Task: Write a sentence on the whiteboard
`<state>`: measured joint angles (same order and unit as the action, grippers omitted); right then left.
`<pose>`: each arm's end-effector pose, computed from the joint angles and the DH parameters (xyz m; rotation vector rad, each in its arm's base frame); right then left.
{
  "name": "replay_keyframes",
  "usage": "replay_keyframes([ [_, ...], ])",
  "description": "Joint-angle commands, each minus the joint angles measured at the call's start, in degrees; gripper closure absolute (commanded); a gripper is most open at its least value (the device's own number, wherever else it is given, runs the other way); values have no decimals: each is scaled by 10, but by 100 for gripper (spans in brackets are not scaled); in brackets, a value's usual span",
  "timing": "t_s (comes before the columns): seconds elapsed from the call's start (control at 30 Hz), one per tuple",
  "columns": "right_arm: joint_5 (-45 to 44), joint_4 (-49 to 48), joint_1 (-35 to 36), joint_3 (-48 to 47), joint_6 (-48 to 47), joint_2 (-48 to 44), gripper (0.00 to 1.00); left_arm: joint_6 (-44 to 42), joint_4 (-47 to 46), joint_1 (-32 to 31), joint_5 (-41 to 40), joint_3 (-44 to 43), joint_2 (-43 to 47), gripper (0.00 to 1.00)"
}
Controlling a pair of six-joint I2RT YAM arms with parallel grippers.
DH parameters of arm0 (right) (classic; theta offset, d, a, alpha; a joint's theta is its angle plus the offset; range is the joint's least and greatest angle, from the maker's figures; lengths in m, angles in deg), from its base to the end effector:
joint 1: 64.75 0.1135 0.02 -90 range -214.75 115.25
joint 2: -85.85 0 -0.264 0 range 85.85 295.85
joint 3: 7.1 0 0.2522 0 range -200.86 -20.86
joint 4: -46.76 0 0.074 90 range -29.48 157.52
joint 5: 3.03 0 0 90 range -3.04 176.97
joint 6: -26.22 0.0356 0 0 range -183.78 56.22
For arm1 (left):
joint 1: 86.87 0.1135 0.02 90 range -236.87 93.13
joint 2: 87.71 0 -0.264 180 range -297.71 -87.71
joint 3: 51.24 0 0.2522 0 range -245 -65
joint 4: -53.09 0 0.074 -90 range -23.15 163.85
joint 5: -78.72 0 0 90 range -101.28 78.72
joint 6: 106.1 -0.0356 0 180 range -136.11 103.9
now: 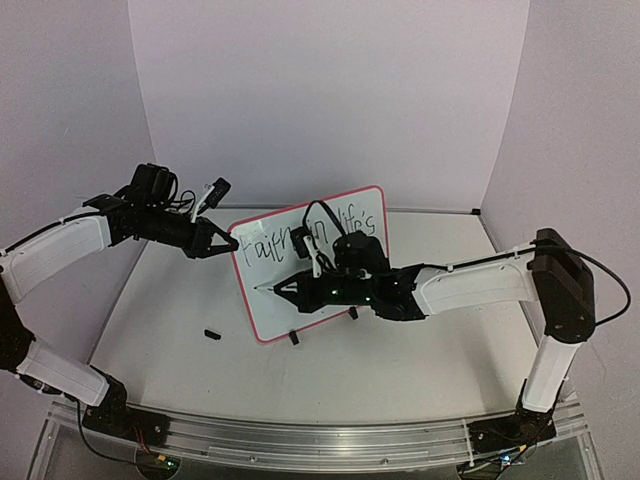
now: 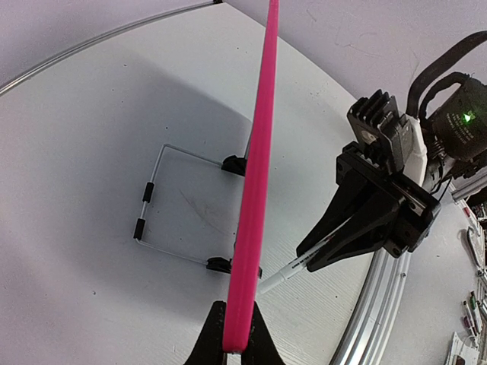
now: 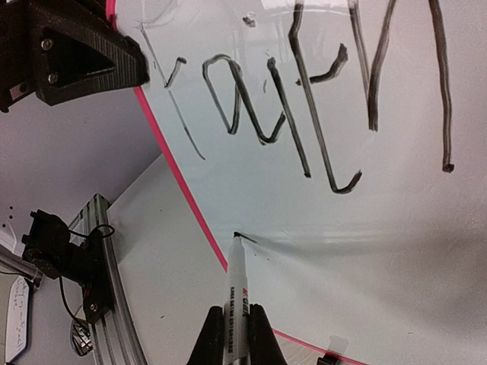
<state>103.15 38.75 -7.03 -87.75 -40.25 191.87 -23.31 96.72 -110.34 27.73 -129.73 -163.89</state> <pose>0.2181 0.3638 0.2269 -0.8056 1.8922 1.1997 0.2528 -0.1342 0.3129 0.9361 2.0594 -0.9261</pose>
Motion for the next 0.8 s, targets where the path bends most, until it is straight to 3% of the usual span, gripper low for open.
replay_keyframes([
  [0.0,-12,8,0,-23,-13,16,100,-7,2,-2,-29,12,-12,100],
  [0.77,-44,-1,4,8,-4,-29,100,-7,3,-2,-29,11,-9,100],
])
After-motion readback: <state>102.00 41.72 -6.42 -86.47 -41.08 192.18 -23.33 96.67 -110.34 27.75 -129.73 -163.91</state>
